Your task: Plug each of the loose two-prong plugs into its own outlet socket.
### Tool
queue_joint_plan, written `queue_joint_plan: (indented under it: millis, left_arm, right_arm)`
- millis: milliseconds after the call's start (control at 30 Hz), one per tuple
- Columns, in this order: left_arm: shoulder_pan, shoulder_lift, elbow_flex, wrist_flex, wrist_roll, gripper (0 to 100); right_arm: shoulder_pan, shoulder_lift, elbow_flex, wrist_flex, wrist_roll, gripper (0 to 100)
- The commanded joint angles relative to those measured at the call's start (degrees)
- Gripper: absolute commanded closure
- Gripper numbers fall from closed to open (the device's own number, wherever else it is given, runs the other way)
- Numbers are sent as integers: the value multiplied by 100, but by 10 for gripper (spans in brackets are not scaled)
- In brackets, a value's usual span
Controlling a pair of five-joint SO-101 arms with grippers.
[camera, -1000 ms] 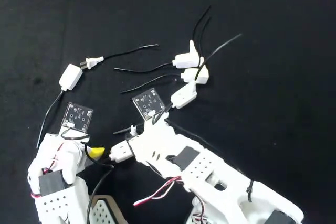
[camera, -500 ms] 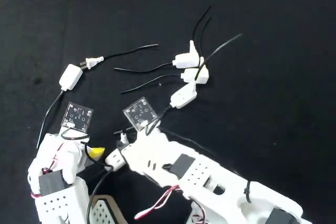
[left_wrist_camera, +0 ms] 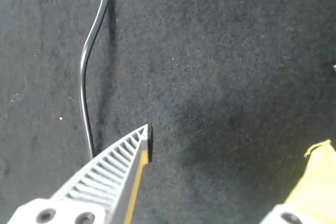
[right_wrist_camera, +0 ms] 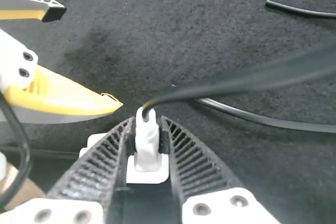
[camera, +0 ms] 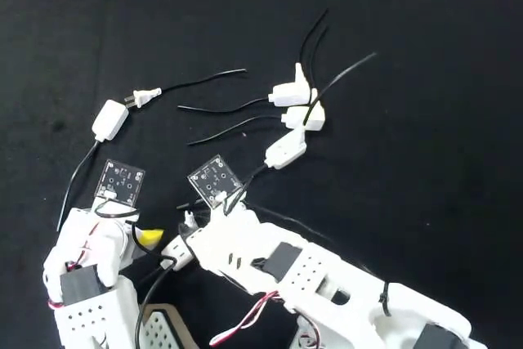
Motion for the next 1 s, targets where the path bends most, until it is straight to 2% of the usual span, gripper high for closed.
queue_joint_plan:
  millis: [0,100,267,400,467,600,767,967]
  left_arm:
    - [48,-35,-400,-97,527,554]
    - [92,-35,-875,-97,1187,554]
    - [549,-35,-1789,-88,2198,554]
    - [1552,-35,-2255,-97,3059,554]
    - [2141,-35,-2299,-105,3235,554]
    - [2853,-35,-2229,0,3095,554]
    - [2844,-35,-2202,677,2453,554]
    - [2756,-35,-2062,721,1758,554]
  right_arm:
    - [-149,-31,-31,9,53,983]
    - [-149,-31,-31,18,35,983]
    - [-149,-48,-31,18,35,983]
    - [-149,-40,-31,18,44,983]
    - [-149,-48,-31,18,44,983]
    - [-149,-48,-31,0,44,983]
    - [-149,-48,-31,-18,44,983]
    - [-149,-57,-31,-18,53,983]
